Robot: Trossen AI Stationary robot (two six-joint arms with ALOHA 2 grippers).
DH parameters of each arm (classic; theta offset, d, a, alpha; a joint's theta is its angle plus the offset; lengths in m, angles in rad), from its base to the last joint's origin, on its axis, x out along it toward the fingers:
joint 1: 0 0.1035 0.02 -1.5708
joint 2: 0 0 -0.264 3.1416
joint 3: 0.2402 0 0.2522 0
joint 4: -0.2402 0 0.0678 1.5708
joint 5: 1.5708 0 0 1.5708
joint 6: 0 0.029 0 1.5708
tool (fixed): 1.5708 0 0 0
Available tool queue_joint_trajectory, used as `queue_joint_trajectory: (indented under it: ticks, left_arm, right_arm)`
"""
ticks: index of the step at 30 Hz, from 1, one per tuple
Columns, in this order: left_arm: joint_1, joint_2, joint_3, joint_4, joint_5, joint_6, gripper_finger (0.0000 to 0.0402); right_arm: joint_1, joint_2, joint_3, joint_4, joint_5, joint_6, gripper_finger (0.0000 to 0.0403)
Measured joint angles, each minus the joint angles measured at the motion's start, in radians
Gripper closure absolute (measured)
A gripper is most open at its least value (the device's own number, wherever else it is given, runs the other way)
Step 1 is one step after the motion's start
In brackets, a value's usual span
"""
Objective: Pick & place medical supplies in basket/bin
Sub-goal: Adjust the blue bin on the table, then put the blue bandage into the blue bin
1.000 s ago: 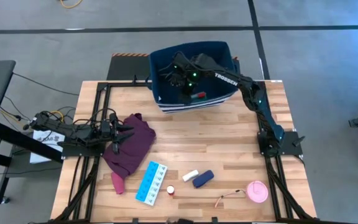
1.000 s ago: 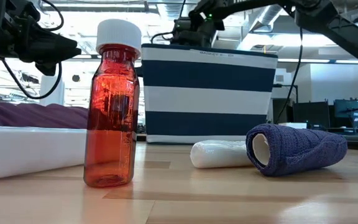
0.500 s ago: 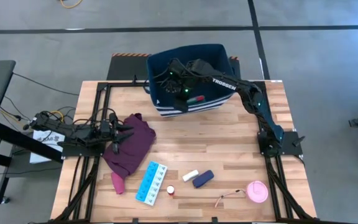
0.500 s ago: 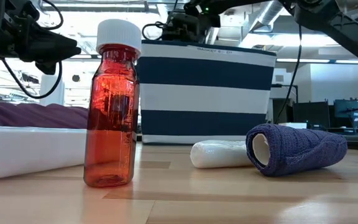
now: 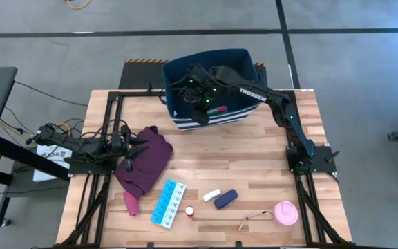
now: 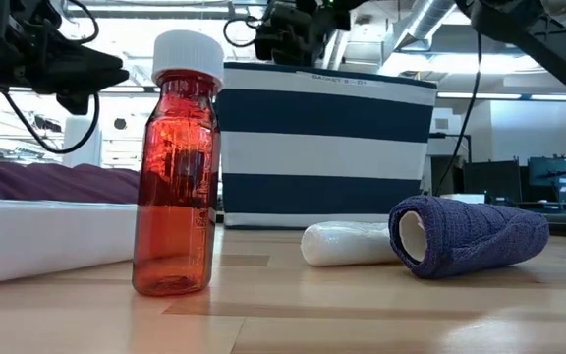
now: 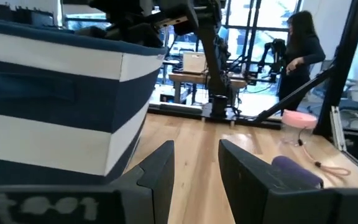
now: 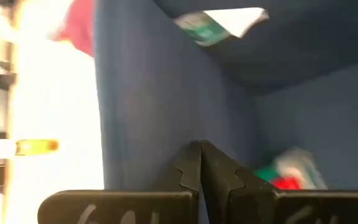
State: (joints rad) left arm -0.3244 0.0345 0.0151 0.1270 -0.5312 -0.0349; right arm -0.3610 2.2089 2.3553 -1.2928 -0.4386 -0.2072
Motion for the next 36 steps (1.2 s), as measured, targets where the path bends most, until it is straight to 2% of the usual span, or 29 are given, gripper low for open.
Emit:
queue_joint_trajectory:
  ticks: [4, 7, 9, 13, 19, 23, 26, 31, 36]
  left_arm:
    - [0.0, 0.0, 0.001, 0.023, 0.025, -0.086, 0.0287]
    - [0.0, 0.0, 0.002, 0.034, 0.134, -0.179, 0.0287]
    - [0.0, 0.0, 0.002, 0.049, 0.199, -0.247, 0.0287]
    - [0.0, 0.001, 0.03, 0.072, 0.239, -0.323, 0.0287]
    - [-0.001, 0.079, 0.196, -0.074, 0.266, -0.363, 0.0287]
    - [-0.001, 0.198, 0.321, -0.206, 0.298, -0.365, 0.0288]
    - [-0.001, 0.315, 0.391, -0.265, 0.315, -0.303, 0.0287]
    - [-0.002, 0.505, 0.479, -0.293, 0.284, -0.209, 0.0287]
    - [-0.002, 0.654, 0.519, -0.296, 0.371, -0.163, 0.0287]
  right_arm:
    - [0.022, -0.066, 0.0, 0.012, 0.205, -0.019, 0.0403]
    - [0.039, -0.138, 0.0, 0.05, 0.308, -0.033, 0.0403]
    - [0.056, -0.192, 0.0, 0.082, 0.341, -0.036, 0.0403]
    - [0.108, -0.283, 0.002, 0.148, 0.343, -0.035, 0.0403]
    - [0.216, -0.37, 0.002, 0.194, 0.343, -0.021, 0.0402]
    - [0.302, -0.389, 0.002, 0.212, 0.4, 0.001, 0.0391]
    - [0.357, -0.388, 0.001, 0.229, 0.436, 0.023, 0.0376]
    - [0.425, -0.374, 0.0, 0.247, 0.443, 0.026, 0.0339]
    - [0.473, -0.36, 0.0, 0.244, 0.444, 0.073, 0.0308]
